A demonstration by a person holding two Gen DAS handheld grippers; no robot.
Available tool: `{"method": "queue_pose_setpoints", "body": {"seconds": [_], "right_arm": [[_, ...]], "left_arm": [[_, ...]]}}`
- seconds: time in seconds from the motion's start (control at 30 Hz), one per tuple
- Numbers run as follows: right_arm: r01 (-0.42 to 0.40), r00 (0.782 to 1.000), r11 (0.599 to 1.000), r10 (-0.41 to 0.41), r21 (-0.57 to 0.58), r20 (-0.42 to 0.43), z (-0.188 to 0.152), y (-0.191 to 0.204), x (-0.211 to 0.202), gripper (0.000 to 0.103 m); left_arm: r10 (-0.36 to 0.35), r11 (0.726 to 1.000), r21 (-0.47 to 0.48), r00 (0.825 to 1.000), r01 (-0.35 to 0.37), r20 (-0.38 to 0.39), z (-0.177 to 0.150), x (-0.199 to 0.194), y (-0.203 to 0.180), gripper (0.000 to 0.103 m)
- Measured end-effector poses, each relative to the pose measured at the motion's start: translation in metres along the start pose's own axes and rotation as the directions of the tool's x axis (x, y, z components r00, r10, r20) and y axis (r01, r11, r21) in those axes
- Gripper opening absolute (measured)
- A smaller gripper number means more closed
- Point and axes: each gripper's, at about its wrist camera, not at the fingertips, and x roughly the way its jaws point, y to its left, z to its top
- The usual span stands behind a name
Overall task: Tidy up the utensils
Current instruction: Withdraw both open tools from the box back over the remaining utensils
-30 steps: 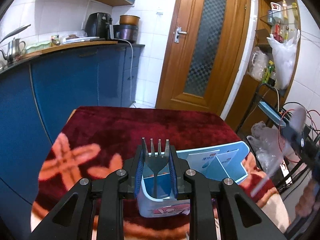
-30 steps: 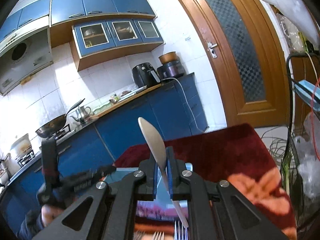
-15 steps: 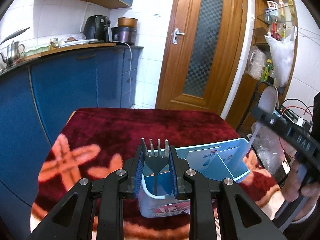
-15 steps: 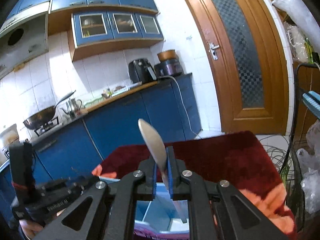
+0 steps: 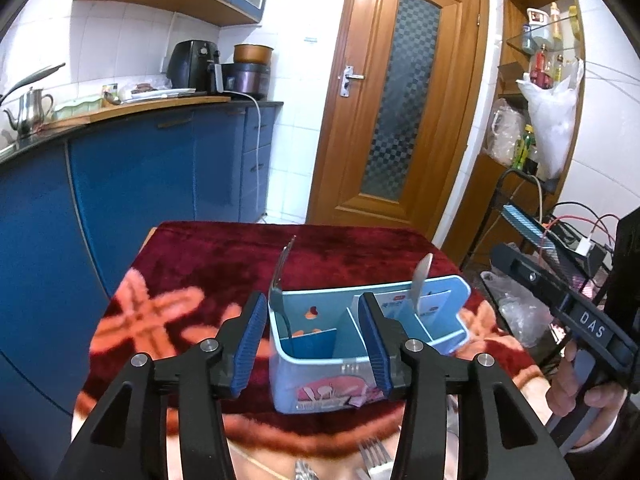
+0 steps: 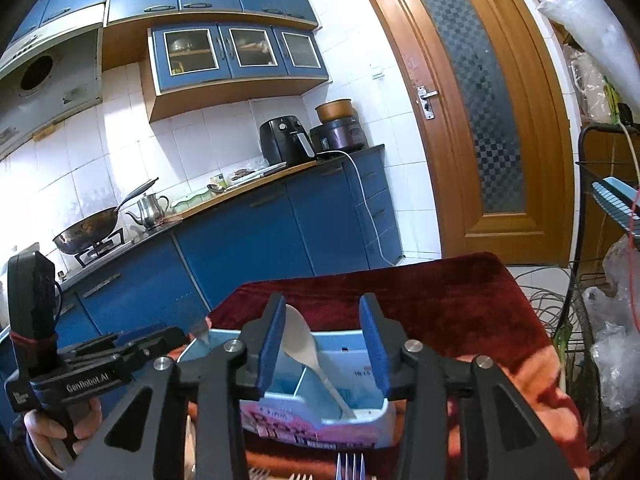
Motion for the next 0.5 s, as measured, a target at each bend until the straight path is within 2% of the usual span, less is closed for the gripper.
{"method": "queue_pose_setpoints", "body": {"seconds": [0.27,0.5], "right_arm": [[0.024,0.998,1.000,-0.023,0.011,-0.060,-0.013,0.009,-0.023,0.060],[0.050,0.990,0.998,-0.046,0.032,-0.137,-0.033,0.011,-0.037,0.069]], "left_arm": [[0.017,1.000,0.000,1.000,-0.017,-0.020,-0.012,-0.023,-0.001,0.055],[0.046,0.999,-0.021,0.996,-0.048,-0.074,-0.033,-0.037,0.003,0.058]]}}
